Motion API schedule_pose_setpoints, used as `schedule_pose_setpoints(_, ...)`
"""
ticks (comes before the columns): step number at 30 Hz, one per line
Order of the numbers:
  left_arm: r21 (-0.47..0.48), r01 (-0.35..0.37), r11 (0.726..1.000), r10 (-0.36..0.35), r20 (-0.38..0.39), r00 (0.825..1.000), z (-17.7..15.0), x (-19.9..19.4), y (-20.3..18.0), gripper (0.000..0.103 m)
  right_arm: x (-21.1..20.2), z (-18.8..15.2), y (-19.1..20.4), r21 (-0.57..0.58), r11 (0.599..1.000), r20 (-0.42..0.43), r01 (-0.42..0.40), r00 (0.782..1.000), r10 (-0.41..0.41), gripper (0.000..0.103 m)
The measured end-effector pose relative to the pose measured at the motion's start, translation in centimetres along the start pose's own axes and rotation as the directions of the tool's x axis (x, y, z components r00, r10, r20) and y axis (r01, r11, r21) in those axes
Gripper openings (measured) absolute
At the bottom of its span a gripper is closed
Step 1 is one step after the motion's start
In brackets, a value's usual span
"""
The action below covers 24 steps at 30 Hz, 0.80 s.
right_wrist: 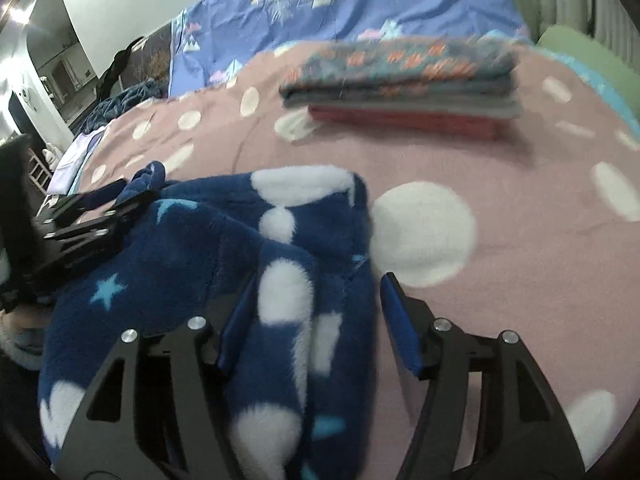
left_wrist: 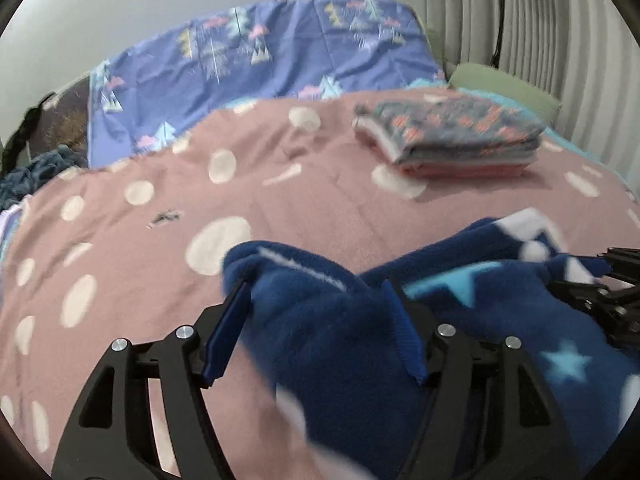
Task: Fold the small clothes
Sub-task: 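Lay the jacket flat with both grippers and release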
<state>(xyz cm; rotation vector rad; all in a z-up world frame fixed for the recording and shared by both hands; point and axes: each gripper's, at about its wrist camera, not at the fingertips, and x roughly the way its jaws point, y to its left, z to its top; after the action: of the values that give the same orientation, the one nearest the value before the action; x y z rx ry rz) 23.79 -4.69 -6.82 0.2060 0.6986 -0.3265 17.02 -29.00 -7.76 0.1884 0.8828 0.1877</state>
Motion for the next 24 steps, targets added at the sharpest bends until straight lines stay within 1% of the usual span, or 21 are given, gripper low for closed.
schedule_pose_setpoints(1, 0.01, 0.001, 1.0, -0.001, 0.023, 1.0, -0.1, -1.4, -0.2, 0.07, -1.4, -0.2, 0.1, -0.002, 0.999, 0.019, 0.032, 0.999, -0.032, 0.062)
schedule_pose_setpoints(2, 0.033, 0.01, 0.999, -0.012, 0.067, 0.998, -0.4, -4.0, -0.7, 0.072, -3.3, -0.8, 0.2, -0.003, 0.998, 0.043, 0.063, 0.997, -0.063, 0.049)
schedule_pose_setpoints(3, 0.056, 0.03, 0.998, -0.035, 0.103, 0.994, -0.9, -6.3, -1.2, 0.074, -5.0, -1.3, 0.3, -0.003, 0.999, 0.061, 0.054, 0.997, -0.054, 0.034)
schedule_pose_setpoints(4, 0.091, 0.08, 0.993, -0.092, 0.141, 0.986, -1.8, -9.1, -1.9, 0.075, -6.7, -2.0, 0.4, 0.004, 1.0, 0.076, 0.017, 0.997, -0.018, 0.03)
schedule_pose_setpoints(5, 0.115, 0.126, 0.985, -0.143, 0.155, 0.978, -2.5, -10.7, -2.4, 0.078, -8.8, -3.1, 0.5, 0.008, 0.998, 0.093, -0.063, 0.994, 0.062, 0.026)
schedule_pose_setpoints(6, 0.145, 0.186, 0.972, -0.209, 0.163, 0.964, -3.5, -12.5, -3.0, 0.08, -10.4, -4.2, 0.8, -0.007, 0.99, 0.107, -0.144, 0.984, 0.144, 0.021)
schedule_pose_setpoints(7, 0.177, 0.256, 0.95, -0.285, 0.162, 0.945, -4.9, -14.3, -3.9, 0.08, -11.7, -5.5, 1.4, -0.042, 0.977, 0.115, -0.208, 0.971, 0.212, 0.021)
schedule_pose_setpoints(8, 0.193, 0.294, 0.936, -0.324, 0.146, 0.935, -6.0, -15.0, -4.6, 0.08, -12.3, -6.6, 2.0, -0.07, 0.97, 0.112, -0.231, 0.965, 0.238, 0.021)
schedule_pose_setpoints(9, 0.206, 0.324, 0.923, -0.351, 0.113, 0.929, -7.0, -15.1, -5.5, 0.08, -12.3, -7.7, 2.5, -0.087, 0.969, 0.095, -0.232, 0.966, 0.24, 0.021)
schedule_pose_setpoints(10, 0.218, 0.34, 0.915, -0.359, 0.049, 0.932, -8.4, -14.5, -6.6, 0.08, -11.1, -9.2, 2.9, -0.08, 0.976, 0.034, -0.204, 0.978, 0.207, 0.021)
schedule_pose_setpoints(11, 0.238, 0.318, 0.918, -0.322, -0.022, 0.946, -10.2, -13.0, -8.0, 0.081, -9.9, -10.2, 2.9, -0.066, 0.982, 0.002, -0.178, 0.984, 0.178, 0.021)
schedule_pose_setpoints(12, 0.277, 0.268, 0.923, -0.278, -0.004, 0.961, -12.1, -12.0, -9.1, 0.081, -8.5, -11.5, 2.7, -0.044, 0.986, -0.005, -0.16, 0.987, 0.16, 0.021)
schedule_pose_setpoints(13, 0.291, 0.246, 0.925, -0.264, 0.026, 0.964, -12.9, -11.9, -9.4, 0.081, -8.3, -11.9, 2.6, -0.043, 0.988, 0.014, -0.151, 0.988, 0.152, 0.021)
schedule_pose_setpoints(14, 0.275, 0.235, 0.932, -0.255, 0.038, 0.966, -13.0, -11.9, -9.6, 0.082, -8.5, -12.2, 3.0, -0.06, 0.99, 0.034, -0.126, 0.991, 0.129, 0.021)
schedule_pose_setpoints(16, 0.221, 0.246, 0.944, -0.256, 0.015, 0.967, -12.1, -12.2, -9.4, 0.083, -8.9, -12.0, 3.6, -0.053, 0.995, 0.042, -0.085, 0.995, 0.088, 0.023)
schedule_pose_setpoints(18, 0.228, 0.227, 0.947, -0.239, 0.025, 0.971, -12.3, -12.3, -9.8, 0.083, -9.0, -11.9, 4.0, -0.061, 0.996, 0.044, -0.068, 0.996, 0.071, 0.025)
schedule_pose_setpoints(20, 0.218, 0.222, 0.95, -0.233, 0.027, 0.972, -12.5, -12.4, -9.7, 0.083, -9.6, -11.9, 3.7, -0.058, 0.995, 0.048, -0.086, 0.995, 0.089, 0.028)
schedule_pose_setpoints(21, 0.208, 0.223, 0.952, -0.234, 0.026, 0.972, -12.3, -12.6, -9.4, 0.083, -9.9, -12.0, 3.4, -0.04, 0.993, 0.053, -0.111, 0.992, 0.113, 0.035)
schedule_pose_setpoints(22, 0.199, 0.225, 0.954, -0.235, 0.027, 0.972, -12.3, -12.8, -9.3, 0.083, -10.3, -12.1, 3.0, -0.022, 0.991, 0.054, -0.136, 0.989, 0.137, 0.04)
schedule_pose_setpoints(23, 0.193, 0.223, 0.955, -0.233, 0.03, 0.972, -12.3, -12.8, -9.4, 0.083, -10.5, -12.1, 2.4, 0.01, 0.986, 0.052, -0.164, 0.985, 0.163, 0.047)
schedule_pose_setpoints(24, 0.194, 0.218, 0.956, -0.229, 0.034, 0.973, -12.4, -12.9, -9.4, 0.083, -10.9, -12.5, 2.0, 0.036, 0.984, 0.054, -0.176, 0.983, 0.174, 0.048)
